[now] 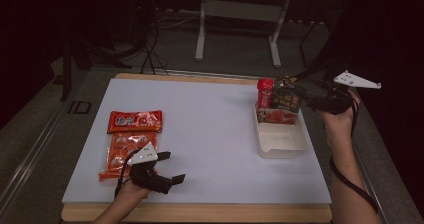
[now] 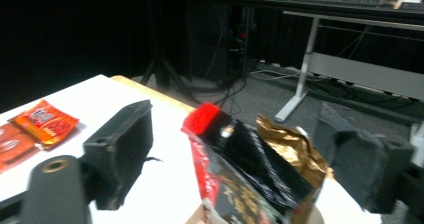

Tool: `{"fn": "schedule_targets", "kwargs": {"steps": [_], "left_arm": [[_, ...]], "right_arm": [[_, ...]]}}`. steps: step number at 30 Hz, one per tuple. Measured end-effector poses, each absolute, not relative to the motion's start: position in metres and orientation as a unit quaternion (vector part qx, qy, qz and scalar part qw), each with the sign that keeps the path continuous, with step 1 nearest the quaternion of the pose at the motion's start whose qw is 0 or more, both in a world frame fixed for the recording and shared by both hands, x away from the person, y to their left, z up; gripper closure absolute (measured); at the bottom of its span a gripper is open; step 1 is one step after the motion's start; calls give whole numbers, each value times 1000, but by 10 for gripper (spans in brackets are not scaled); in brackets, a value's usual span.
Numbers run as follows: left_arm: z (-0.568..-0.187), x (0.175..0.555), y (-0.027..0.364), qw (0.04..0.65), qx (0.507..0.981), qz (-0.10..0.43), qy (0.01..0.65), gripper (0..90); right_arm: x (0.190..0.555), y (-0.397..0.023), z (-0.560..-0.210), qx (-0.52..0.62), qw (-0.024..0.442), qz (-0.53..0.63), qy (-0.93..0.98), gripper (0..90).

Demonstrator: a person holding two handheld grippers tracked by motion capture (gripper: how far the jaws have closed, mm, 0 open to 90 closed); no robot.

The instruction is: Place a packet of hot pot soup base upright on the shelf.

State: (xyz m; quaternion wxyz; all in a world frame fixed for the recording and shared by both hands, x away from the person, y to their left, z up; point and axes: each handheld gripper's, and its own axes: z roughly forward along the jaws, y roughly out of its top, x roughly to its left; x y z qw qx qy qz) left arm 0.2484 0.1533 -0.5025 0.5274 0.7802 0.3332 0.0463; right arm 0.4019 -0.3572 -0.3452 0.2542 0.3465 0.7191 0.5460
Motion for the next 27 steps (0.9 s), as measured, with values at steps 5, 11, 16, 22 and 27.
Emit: {"fn": "schedule_targets", "kwargs": {"steps": [5, 11, 16, 22, 27], "left_arm": [[-500, 248, 156, 529, 781, 40, 329, 21], [-498, 245, 155, 525, 787, 45, 320, 22], [-497, 245, 156, 523, 790, 44, 318, 22], [-493, 243, 156, 519, 794, 49, 312, 23], [-490, 241, 157, 518, 797, 53, 308, 23]], "right_arm": [[395, -347, -338, 335, 244, 562, 716, 110], [381, -329, -340, 310, 223, 570, 727, 134], [370, -315, -349, 309, 182, 576, 735, 140], [349, -298, -367, 300, 178, 575, 740, 146], [333, -289, -380, 289, 176, 573, 747, 146]]}}
